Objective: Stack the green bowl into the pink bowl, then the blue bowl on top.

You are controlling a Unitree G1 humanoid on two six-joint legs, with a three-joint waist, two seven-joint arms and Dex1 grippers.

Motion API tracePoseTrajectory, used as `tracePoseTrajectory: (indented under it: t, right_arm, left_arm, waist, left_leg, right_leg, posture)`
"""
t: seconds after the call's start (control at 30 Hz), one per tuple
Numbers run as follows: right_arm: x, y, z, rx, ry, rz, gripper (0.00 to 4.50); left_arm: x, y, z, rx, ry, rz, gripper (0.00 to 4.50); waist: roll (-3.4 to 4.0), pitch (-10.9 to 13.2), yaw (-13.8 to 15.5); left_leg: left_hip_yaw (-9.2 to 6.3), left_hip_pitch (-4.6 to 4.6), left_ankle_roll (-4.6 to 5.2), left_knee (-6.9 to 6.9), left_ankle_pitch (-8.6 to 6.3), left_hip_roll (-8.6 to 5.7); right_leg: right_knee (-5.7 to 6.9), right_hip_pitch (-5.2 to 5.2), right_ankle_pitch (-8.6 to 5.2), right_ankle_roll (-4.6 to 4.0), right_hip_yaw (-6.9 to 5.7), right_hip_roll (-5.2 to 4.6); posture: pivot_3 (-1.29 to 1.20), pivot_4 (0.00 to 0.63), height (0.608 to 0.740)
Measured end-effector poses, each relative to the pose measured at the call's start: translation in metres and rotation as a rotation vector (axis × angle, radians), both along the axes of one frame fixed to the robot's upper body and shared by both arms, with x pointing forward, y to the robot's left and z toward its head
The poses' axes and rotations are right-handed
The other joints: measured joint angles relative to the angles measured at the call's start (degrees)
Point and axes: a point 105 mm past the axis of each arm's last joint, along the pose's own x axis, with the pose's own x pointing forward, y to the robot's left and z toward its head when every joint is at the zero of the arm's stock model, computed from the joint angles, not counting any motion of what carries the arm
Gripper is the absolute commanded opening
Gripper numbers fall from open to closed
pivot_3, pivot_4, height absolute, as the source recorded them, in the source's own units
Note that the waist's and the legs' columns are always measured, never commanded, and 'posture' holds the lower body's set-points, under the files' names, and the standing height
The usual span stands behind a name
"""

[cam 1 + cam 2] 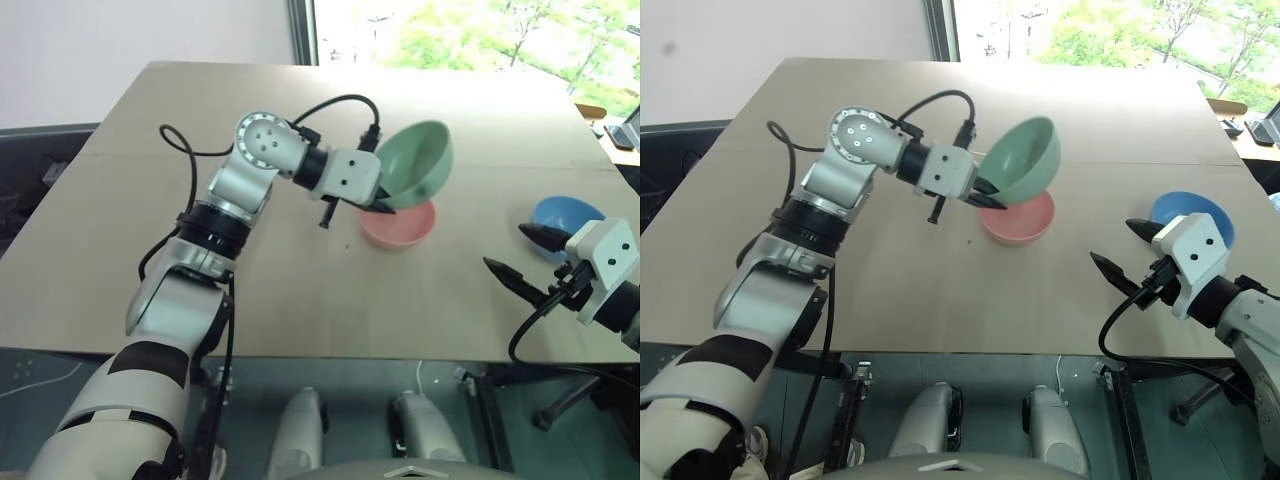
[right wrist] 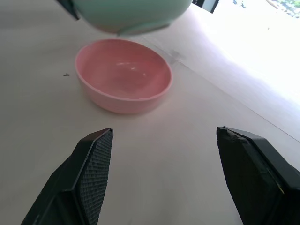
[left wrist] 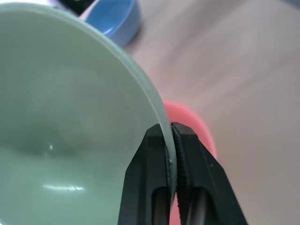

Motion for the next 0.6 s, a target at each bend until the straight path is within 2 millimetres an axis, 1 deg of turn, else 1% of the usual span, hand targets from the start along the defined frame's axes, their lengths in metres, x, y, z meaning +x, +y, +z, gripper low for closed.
tracePoseTrajectory:
  t: [0.03,0.1,0.13,0.17,0.2,0.23,0.27,0.33,0.37,0.43,0.47,0.53,0.57,0.6]
  right_arm:
    - [0.000,-0.001,0.000,0.000,-0.003,-0.011,3.69]
    - [0.000,-0.001,0.000,0.000,-0.001,-0.014,3.69]
    - [0.002,-0.003,-0.001,-0.009,0.003,-0.033,3.69]
    - [0.003,-0.005,-0.001,-0.024,0.006,-0.042,3.69]
    - [0.006,-0.009,-0.003,-0.049,0.010,-0.062,3.69]
    - [0.011,-0.014,-0.004,-0.062,0.017,-0.083,3.69]
    - [0.016,-0.022,-0.007,-0.071,0.028,-0.120,3.69]
    - [0.026,-0.031,-0.013,-0.094,0.052,-0.158,3.69]
    - [0.034,-0.036,-0.017,-0.125,0.071,-0.175,3.69]
    - [0.047,-0.048,-0.023,-0.157,0.099,-0.216,3.69]
    - [0.052,-0.052,-0.026,-0.161,0.110,-0.231,3.69]
    - [0.065,-0.062,-0.033,-0.190,0.154,-0.255,3.69]
    - [0.065,-0.062,-0.033,-0.192,0.156,-0.257,3.69]
    - [0.075,-0.072,-0.038,-0.213,0.191,-0.290,3.69]
  left_arm:
    - [0.003,-0.002,-0.005,0.006,0.008,0.011,2.11]
    - [0.003,-0.001,-0.005,0.005,0.007,0.014,2.64]
    - [0.004,-0.001,-0.003,-0.001,0.004,0.022,2.97]
    - [0.004,0.000,-0.002,-0.003,0.004,0.028,3.16]
    - [0.004,0.003,0.000,-0.007,0.005,0.041,3.50]
    - [0.004,0.006,0.004,-0.017,0.001,0.050,3.95]
    - [0.002,0.010,0.010,-0.042,0.003,0.062,3.95]
    - [0.000,0.013,0.021,-0.122,0.027,0.096,3.95]
    - [-0.005,0.015,0.031,-0.256,0.074,0.112,3.95]
    - [-0.014,0.020,0.041,-0.415,0.148,0.124,3.95]
    - [-0.017,0.025,0.041,-0.461,0.178,0.147,3.95]
    - [-0.025,0.045,0.033,-0.513,0.276,0.243,3.95]
    - [-0.026,0.046,0.032,-0.514,0.280,0.246,3.95]
    - [-0.034,0.061,0.028,-0.535,0.350,0.297,3.95]
  waist:
    - [0.00,0.01,-0.24]
    - [-0.01,0.01,-0.28]
    - [-0.01,0.01,-0.18]
    - [-0.01,0.01,-0.15]
    - [-0.01,0.01,-0.17]
    - [-0.01,0.01,-0.25]
    - [-0.01,0.01,-0.18]
    - [0.01,0.00,-0.17]
    - [0.06,-0.02,-0.31]
    - [0.06,-0.02,-0.28]
    - [0.10,-0.04,-0.27]
    - [0.14,-0.05,-0.43]
    - [0.17,-0.06,-0.65]
    - [0.17,-0.04,0.21]
  left_leg:
    - [0.00,-0.02,0.00,0.00,0.00,0.00]
    - [0.00,-0.03,0.00,0.00,0.00,0.00]
    - [-0.02,-0.04,0.00,0.00,0.00,0.00]
    - [-0.02,-0.05,0.00,0.00,0.00,0.00]
    - [-0.01,-0.04,0.00,0.01,0.00,0.00]
    - [0.02,-0.03,0.00,0.02,0.00,0.00]
    - [0.01,-0.03,0.00,0.01,0.00,0.00]
    - [0.00,-0.03,0.00,0.01,0.00,0.01]
    - [0.03,-0.01,0.00,0.01,0.00,0.01]
    - [0.02,-0.02,0.00,0.03,0.00,0.03]
    - [0.02,0.01,0.00,0.02,0.00,0.03]
    - [0.00,0.00,-0.01,0.01,0.00,0.04]
    - [0.01,0.01,-0.01,0.00,0.00,0.05]
    - [-0.11,-0.07,-0.01,0.06,0.00,0.03]
  right_leg:
    - [-0.02,-0.01,0.00,0.00,0.00,0.00]
    - [-0.02,-0.01,0.00,0.00,0.00,0.00]
    - [-0.03,-0.01,0.00,0.00,0.00,0.00]
    - [-0.03,-0.01,0.00,0.00,-0.01,-0.01]
    - [-0.04,-0.01,0.00,0.00,-0.01,-0.01]
    - [-0.04,-0.01,0.00,0.00,0.01,-0.01]
    - [-0.04,0.00,0.00,0.00,0.00,-0.02]
    - [-0.01,-0.01,0.00,0.00,0.00,-0.02]
    - [-0.01,-0.01,0.00,0.00,0.02,-0.04]
    - [0.01,-0.01,0.00,0.00,0.01,-0.03]
    - [0.01,-0.02,0.00,0.00,0.02,-0.02]
    - [0.02,-0.03,0.00,-0.01,0.01,0.00]
    - [0.02,-0.03,0.00,-0.01,0.02,-0.01]
    - [0.01,0.00,0.00,-0.01,-0.16,-0.02]
  posture:
    - [0.00,0.150,0.740]
    - [0.00,0.150,0.740]
    - [0.00,0.150,0.740]
    - [0.00,0.150,0.740]
    - [0.00,0.150,0.740]
    - [0.00,0.150,0.740]
    - [0.00,0.150,0.740]
    - [0.00,0.150,0.740]
    - [0.00,0.150,0.740]
    - [0.00,0.150,0.740]
    - [0.00,0.150,0.740]
    - [0.00,0.150,0.740]
    - [0.00,0.150,0.740]
    - [0.00,0.150,0.740]
